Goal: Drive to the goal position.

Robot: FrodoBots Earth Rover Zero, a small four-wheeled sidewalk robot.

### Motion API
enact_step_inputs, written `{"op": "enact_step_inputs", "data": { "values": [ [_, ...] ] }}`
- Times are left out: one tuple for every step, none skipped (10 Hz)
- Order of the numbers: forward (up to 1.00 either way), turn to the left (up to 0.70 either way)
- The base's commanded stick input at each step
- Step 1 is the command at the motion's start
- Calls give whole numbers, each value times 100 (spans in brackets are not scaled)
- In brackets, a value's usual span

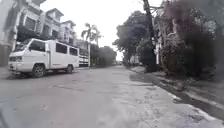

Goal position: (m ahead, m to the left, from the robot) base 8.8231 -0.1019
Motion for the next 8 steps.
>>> {"op": "enact_step_inputs", "data": {
  "values": [
    [50, 0],
    [50, 0],
    [50, 0],
    [50, 0],
    [50, 0],
    [50, 0],
    [50, 0],
    [50, 0]
  ]
}}
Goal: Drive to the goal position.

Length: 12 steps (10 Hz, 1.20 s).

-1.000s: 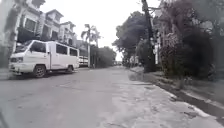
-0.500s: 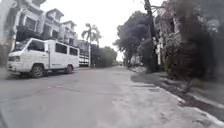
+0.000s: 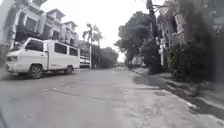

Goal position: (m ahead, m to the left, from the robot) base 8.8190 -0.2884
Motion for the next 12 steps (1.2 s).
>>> {"op": "enact_step_inputs", "data": {
  "values": [
    [50, 0],
    [50, 0],
    [50, 0],
    [50, 0],
    [50, 0],
    [50, 0],
    [50, 0],
    [50, 0],
    [50, 0],
    [50, 0],
    [50, 0],
    [50, 0]
  ]
}}
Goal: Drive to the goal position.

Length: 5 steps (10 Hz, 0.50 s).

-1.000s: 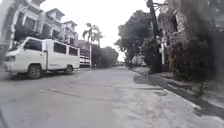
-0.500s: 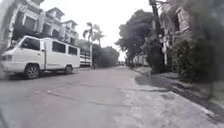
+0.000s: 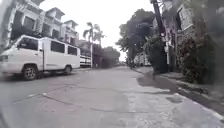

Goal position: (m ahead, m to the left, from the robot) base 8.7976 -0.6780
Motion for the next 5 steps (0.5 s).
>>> {"op": "enact_step_inputs", "data": {
  "values": [
    [50, 0],
    [50, 0],
    [50, 0],
    [50, 0],
    [50, 0]
  ]
}}
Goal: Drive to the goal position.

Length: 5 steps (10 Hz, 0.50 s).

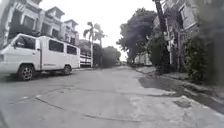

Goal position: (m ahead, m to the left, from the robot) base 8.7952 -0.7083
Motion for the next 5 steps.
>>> {"op": "enact_step_inputs", "data": {
  "values": [
    [50, 0],
    [50, 0],
    [50, 0],
    [50, 0],
    [50, -22]
  ]
}}
